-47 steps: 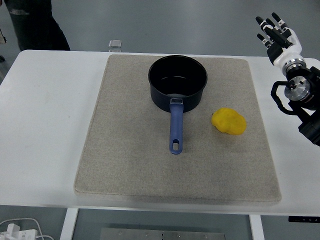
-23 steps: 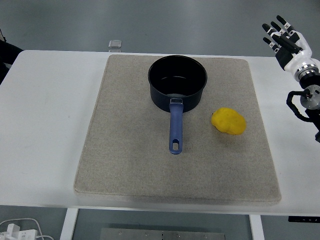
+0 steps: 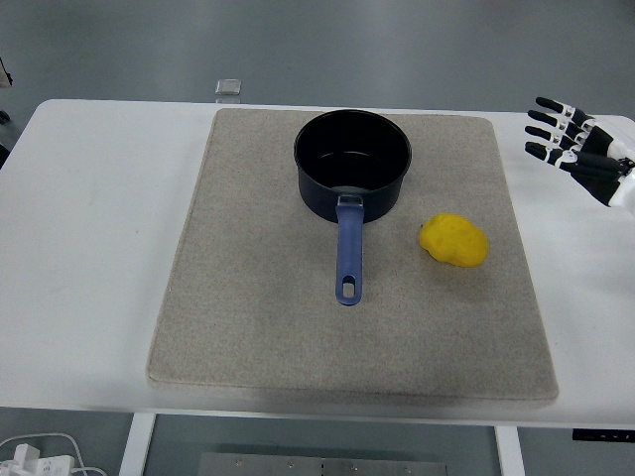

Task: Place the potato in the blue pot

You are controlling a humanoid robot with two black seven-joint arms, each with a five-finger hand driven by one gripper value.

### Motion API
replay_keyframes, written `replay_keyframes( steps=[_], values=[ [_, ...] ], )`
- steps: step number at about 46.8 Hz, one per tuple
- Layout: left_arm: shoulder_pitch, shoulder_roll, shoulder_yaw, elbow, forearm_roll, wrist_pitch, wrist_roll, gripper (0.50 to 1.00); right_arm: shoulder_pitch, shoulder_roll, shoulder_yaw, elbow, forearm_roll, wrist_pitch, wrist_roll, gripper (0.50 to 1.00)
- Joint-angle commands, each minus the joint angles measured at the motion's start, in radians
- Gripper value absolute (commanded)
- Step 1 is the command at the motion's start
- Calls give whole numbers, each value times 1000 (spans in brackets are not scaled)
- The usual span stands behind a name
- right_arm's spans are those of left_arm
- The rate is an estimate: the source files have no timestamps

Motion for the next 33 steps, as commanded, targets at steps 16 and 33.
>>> replay_keyframes(
  steps=[16, 33],
  values=[
    [0, 0, 0, 1, 0, 0, 0, 999, -44, -81, -17, 175, -293, -18, 61, 926],
    [-2, 0, 0, -1, 0, 0, 0, 999, -49, -86, -30, 222, -457, -97, 113, 926]
  ],
)
